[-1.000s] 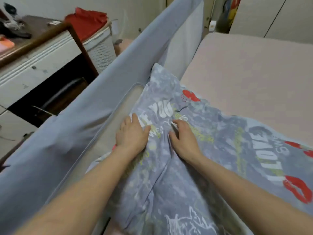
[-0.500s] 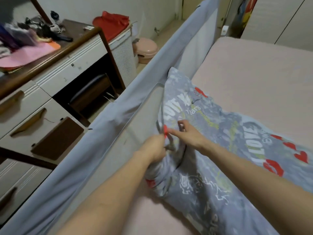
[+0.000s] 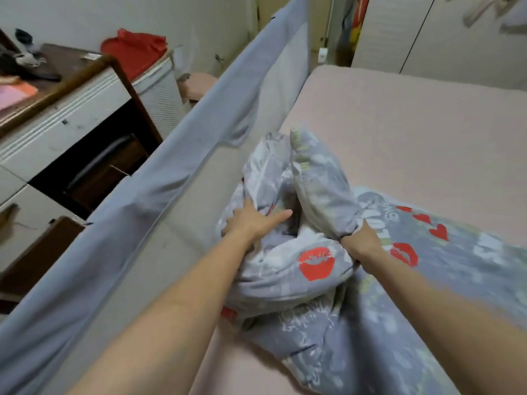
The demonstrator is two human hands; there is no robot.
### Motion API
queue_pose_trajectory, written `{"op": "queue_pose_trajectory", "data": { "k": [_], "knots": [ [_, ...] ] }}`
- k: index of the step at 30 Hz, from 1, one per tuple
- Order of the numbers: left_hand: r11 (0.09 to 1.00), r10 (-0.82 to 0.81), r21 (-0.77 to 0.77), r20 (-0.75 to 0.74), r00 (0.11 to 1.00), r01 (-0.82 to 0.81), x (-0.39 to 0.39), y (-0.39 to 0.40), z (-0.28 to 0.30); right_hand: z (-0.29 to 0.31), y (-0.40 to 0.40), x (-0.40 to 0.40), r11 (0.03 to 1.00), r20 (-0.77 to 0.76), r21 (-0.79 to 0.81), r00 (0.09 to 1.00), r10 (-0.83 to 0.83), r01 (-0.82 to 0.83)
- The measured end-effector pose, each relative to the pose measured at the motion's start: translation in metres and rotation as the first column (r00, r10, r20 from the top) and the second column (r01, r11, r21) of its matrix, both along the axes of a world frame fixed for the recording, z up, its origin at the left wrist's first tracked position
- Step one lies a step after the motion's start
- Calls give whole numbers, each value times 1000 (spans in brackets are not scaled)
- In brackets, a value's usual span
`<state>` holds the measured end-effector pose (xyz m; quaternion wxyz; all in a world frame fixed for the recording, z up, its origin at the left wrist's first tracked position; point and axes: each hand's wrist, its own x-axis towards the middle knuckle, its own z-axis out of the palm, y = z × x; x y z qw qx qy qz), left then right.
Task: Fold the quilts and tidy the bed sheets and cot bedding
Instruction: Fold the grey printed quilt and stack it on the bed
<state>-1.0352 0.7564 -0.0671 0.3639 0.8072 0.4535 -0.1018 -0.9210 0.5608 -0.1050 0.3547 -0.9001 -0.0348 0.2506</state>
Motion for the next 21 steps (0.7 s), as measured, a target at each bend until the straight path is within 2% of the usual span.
{"op": "queue_pose_trajectory", "data": {
  "k": [2,3,7,11,13,15,17,19,21],
  "knots": [
    [998,-24,-59,-84,996,19,26,2,-10,-12,-9,-3,996,-66,58,995,-69,73],
    [999,-27,-30,-157,987,22,39,1,-20,-18,-11,0,991,-101,73,989,-109,117],
    [957,47,280,-386,921,69,43,9,-44,-27,1,0,968,-112,174,980,-164,182],
    [967,130,253,-486,864,-3,28,35,-82,-35,22,-2,925,-56,332,983,-175,184],
    [973,144,225,-446,883,-45,18,41,-104,-43,31,-8,932,-86,323,986,-146,166],
    [953,38,291,-387,921,83,6,45,-107,-46,35,-14,941,-108,300,986,-127,154],
    [919,-142,311,-313,939,242,-5,50,-88,-42,33,-20,949,-70,277,988,-136,150],
    [904,-306,239,-222,926,356,-14,56,-53,-26,29,-21,950,-37,267,987,-158,162],
    [910,-389,125,-75,918,395,-20,53,-17,-6,24,-18,947,-32,282,988,-151,154]
  ]
}}
